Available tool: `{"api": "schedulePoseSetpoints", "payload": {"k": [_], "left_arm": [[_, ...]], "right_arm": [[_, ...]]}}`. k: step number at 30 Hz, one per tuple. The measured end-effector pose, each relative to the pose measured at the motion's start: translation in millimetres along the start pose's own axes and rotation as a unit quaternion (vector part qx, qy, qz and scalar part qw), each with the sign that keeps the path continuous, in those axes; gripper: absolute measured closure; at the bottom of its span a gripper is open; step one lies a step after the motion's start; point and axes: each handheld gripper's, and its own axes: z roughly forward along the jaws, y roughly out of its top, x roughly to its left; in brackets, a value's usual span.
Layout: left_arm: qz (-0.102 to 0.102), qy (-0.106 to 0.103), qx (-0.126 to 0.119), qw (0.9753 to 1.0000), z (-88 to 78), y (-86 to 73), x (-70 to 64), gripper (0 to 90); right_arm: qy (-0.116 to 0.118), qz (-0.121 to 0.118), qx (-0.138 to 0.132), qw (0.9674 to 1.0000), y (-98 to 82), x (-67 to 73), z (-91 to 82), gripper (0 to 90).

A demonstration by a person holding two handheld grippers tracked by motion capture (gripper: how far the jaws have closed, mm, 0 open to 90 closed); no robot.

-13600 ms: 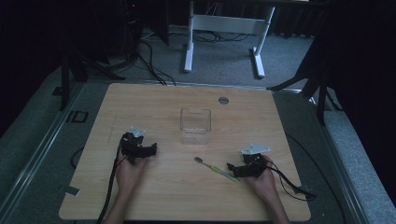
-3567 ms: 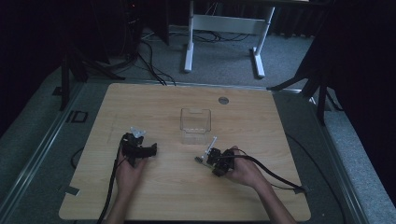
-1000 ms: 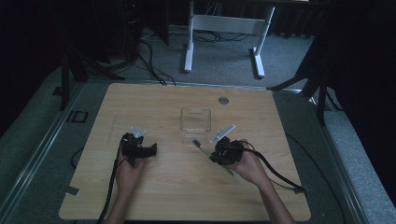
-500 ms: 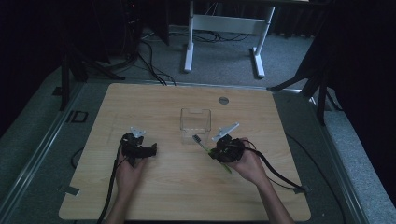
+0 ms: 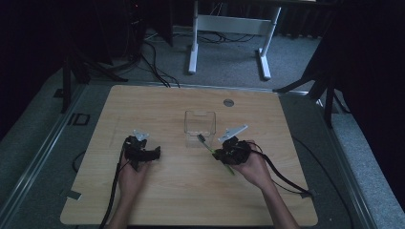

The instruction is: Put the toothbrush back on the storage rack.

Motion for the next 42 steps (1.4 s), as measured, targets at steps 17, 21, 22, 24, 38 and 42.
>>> {"api": "schedulePoseSetpoints", "payload": {"k": [17, 21, 22, 24, 38, 42], "left_arm": [[0.0, 0.0, 0.0, 1.0, 0.0, 0.0, 0.0, 14.0], [0.0, 0.0, 0.0, 1.0, 0.0, 0.0, 0.0, 14.0], [0.0, 0.0, 0.0, 1.0, 0.0, 0.0, 0.0, 14.0], [0.0, 0.0, 0.0, 1.0, 0.0, 0.0, 0.0, 14.0], [0.0, 0.0, 0.0, 1.0, 0.0, 0.0, 0.0, 14.0], [0.0, 0.0, 0.001, 1.0, -0.1, 0.0, 0.1, 14.0]], "right_arm": [[0.004, 0.019, -0.044, 0.9989, 2.8, -4.7, -2.5, 78.8], [0.001, 0.023, -0.051, 0.9984, 3.2, -5.3, -3.7, 78.8], [0.0, 0.022, -0.054, 0.9983, 3.3, -5.6, -4.0, 78.8], [0.001, 0.025, -0.058, 0.998, 3.6, -6.3, -4.7, 78.8], [-0.005, 0.041, -0.086, 0.9955, 4.8, -9.2, -7.9, 78.8], [0.002, 0.046, -0.094, 0.9945, 5.5, -9.8, -9.0, 78.8]]}}
